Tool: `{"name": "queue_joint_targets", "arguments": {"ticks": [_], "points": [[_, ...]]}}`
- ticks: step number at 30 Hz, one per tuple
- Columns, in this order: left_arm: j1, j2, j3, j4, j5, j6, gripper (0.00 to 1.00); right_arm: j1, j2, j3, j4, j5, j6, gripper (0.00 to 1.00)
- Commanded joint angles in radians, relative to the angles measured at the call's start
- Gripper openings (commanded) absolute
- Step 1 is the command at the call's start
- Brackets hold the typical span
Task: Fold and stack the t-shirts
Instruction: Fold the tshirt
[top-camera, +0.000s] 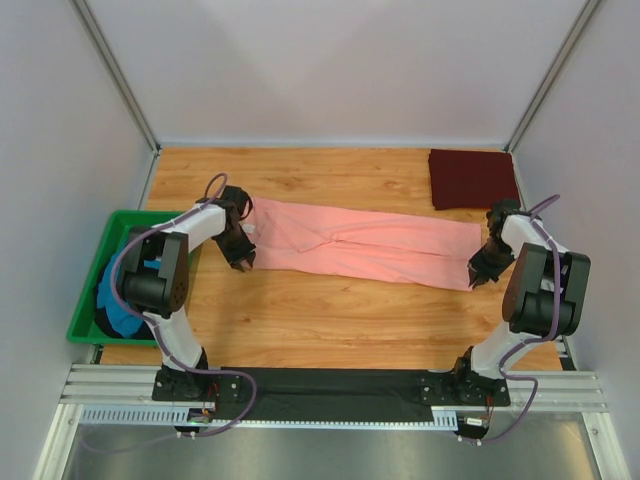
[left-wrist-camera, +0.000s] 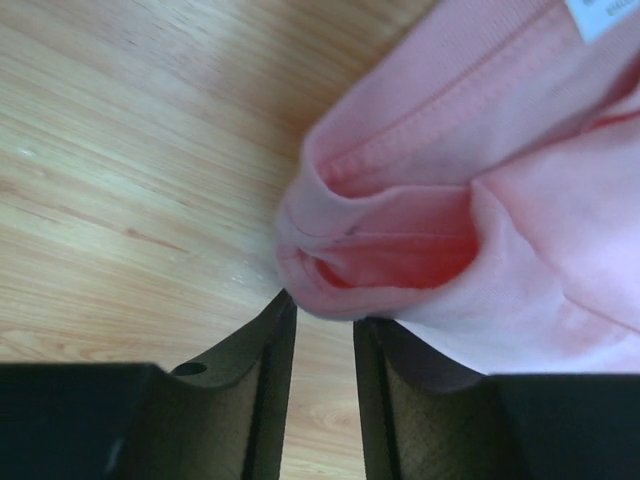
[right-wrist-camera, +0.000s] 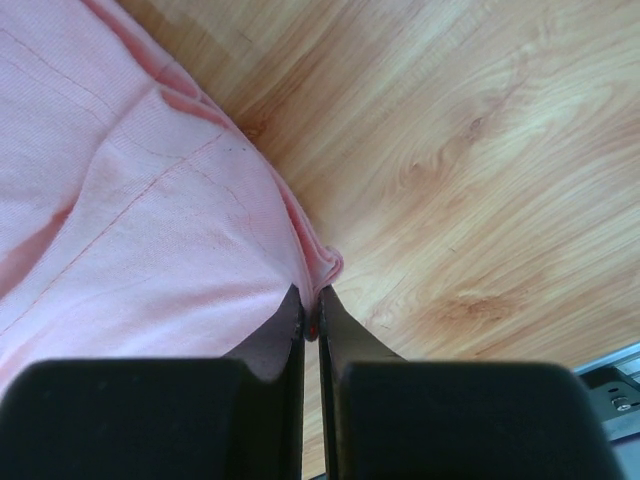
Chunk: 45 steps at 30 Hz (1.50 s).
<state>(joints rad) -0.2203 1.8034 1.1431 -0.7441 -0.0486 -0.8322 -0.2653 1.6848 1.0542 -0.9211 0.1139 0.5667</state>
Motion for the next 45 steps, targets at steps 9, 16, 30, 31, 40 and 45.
{"name": "queue_joint_targets", "arguments": {"ticks": [9, 16, 30, 31, 40, 45], "points": [[0.016, -0.114, 0.009, -0.012, 0.016, 0.018, 0.34, -0.008, -0.043, 0.015, -0.038, 0.040, -0.024, 0.00], [0.018, -0.144, 0.009, 0.014, 0.076, -0.051, 0.41, -0.006, -0.056, -0.005, -0.033, 0.050, -0.027, 0.00], [0.018, 0.095, 0.104, -0.083, -0.013, -0.016, 0.38, -0.006, -0.053, 0.006, -0.050, 0.062, -0.014, 0.00], [0.018, 0.112, 0.118, -0.121, -0.029, -0.012, 0.38, -0.006, -0.050, 0.006, -0.059, 0.072, -0.016, 0.00], [0.018, 0.125, 0.158, -0.235, -0.125, 0.027, 0.38, -0.008, -0.053, -0.016, -0.067, 0.092, -0.028, 0.00], [0.018, 0.007, 0.089, -0.155, -0.071, 0.050, 0.38, -0.006, -0.085, -0.057, -0.048, 0.067, -0.024, 0.00]]}}
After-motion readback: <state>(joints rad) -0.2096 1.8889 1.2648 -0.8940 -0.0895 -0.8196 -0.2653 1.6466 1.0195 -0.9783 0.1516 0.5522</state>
